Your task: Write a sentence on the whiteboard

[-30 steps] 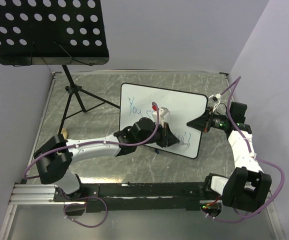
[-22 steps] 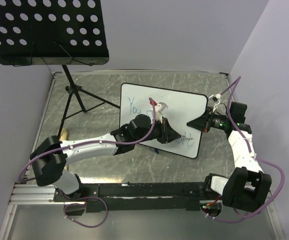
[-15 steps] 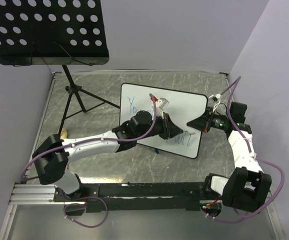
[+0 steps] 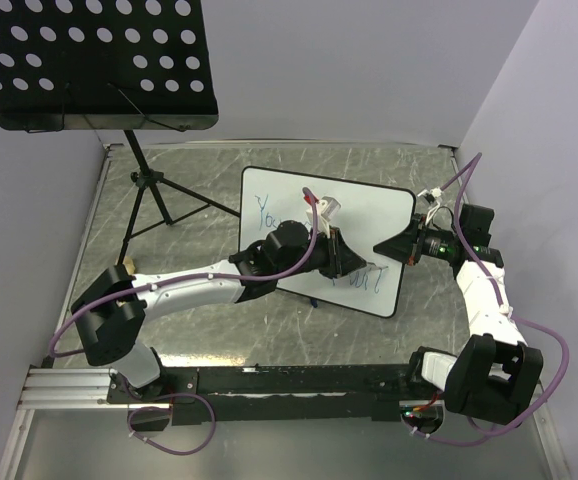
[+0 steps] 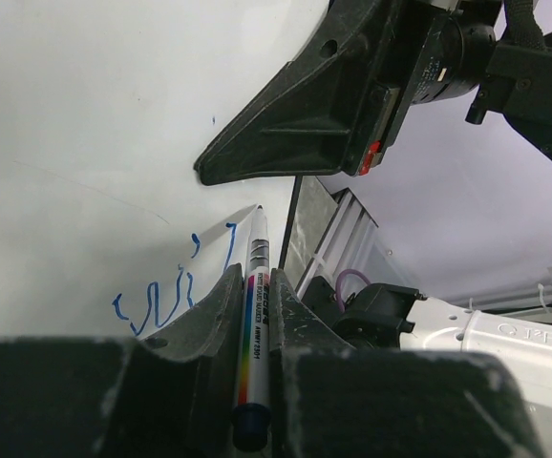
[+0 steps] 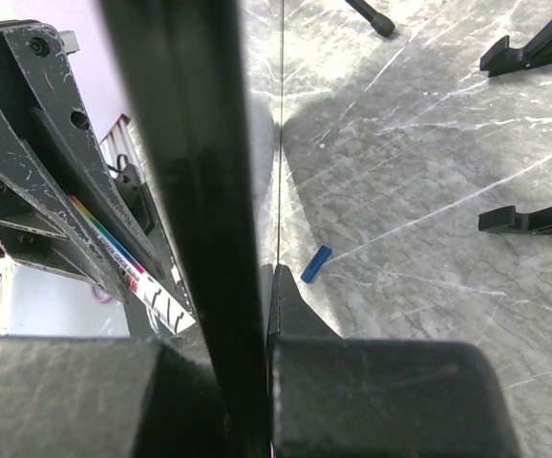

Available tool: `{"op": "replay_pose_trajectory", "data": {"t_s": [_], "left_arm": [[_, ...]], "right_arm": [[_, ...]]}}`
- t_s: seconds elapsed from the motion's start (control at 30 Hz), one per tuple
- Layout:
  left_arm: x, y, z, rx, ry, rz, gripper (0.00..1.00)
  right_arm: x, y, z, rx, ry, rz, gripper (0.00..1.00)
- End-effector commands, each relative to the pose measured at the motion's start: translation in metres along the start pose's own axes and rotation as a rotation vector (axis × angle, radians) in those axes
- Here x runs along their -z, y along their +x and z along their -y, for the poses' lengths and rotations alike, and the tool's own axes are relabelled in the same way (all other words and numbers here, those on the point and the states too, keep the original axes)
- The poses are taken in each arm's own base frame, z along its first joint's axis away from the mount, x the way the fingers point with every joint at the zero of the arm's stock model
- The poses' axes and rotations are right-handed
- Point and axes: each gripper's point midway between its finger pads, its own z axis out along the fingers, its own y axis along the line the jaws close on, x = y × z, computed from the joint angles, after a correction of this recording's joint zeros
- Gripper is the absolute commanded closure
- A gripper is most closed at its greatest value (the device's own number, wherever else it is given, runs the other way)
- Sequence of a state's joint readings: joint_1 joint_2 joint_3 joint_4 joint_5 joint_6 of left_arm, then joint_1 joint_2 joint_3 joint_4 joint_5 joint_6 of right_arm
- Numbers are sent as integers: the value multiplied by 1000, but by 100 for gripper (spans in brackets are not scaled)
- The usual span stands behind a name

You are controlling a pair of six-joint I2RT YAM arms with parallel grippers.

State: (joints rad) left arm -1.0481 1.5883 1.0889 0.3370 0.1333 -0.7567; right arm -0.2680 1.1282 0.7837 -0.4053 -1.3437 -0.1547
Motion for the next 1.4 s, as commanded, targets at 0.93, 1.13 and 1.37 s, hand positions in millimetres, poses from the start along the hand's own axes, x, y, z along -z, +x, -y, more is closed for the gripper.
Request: {"op": "replay_pose_trajectory", "data": {"t_s": [0.93,1.13,1.37], "left_arm": [[1,24,-15,31,-14,-60,99],[3,33,-18,41,-15,-86,99],[3,42,-19,47,-9,-116,99]], "right_arm": [[6,-27,-50,133,-232,42,100],[6,-26,-50,133,-232,42,100],[6,-27,-50,133,-232,43,100]]}}
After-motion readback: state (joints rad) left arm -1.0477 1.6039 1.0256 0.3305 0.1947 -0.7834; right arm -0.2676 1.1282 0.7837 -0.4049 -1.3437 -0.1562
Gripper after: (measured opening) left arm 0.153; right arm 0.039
